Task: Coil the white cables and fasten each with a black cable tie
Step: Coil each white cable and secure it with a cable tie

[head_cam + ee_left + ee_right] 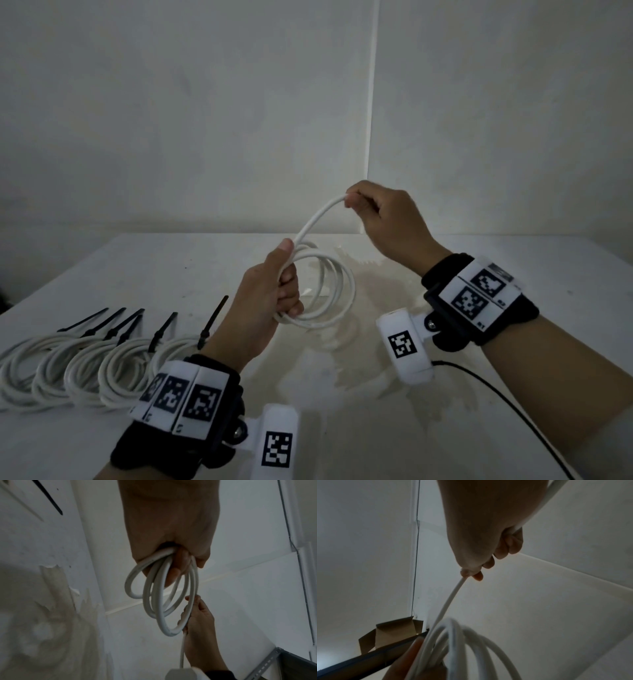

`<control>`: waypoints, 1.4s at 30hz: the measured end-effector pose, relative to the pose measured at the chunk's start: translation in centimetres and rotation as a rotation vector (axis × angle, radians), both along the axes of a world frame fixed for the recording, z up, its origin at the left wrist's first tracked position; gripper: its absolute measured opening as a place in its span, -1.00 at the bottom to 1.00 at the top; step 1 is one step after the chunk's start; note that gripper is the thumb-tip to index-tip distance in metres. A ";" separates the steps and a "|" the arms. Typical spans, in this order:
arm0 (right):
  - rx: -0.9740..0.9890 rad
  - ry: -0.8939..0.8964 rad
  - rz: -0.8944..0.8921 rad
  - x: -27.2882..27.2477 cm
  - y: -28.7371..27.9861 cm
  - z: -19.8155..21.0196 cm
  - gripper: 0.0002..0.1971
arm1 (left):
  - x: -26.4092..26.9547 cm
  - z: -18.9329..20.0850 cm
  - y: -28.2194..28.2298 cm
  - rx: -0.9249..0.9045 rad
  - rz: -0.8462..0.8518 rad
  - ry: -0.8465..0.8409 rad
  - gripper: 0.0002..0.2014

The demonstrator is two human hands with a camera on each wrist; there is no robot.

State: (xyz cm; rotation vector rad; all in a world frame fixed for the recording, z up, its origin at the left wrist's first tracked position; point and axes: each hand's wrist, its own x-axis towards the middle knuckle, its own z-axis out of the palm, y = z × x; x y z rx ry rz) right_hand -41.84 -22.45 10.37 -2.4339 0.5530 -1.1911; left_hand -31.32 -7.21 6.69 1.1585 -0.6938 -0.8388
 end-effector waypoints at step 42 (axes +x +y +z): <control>0.281 0.104 0.185 0.5 2.0 -4.0 -0.65 | 0.4 2.3 -1.4 -0.228 0.338 0.216 -0.52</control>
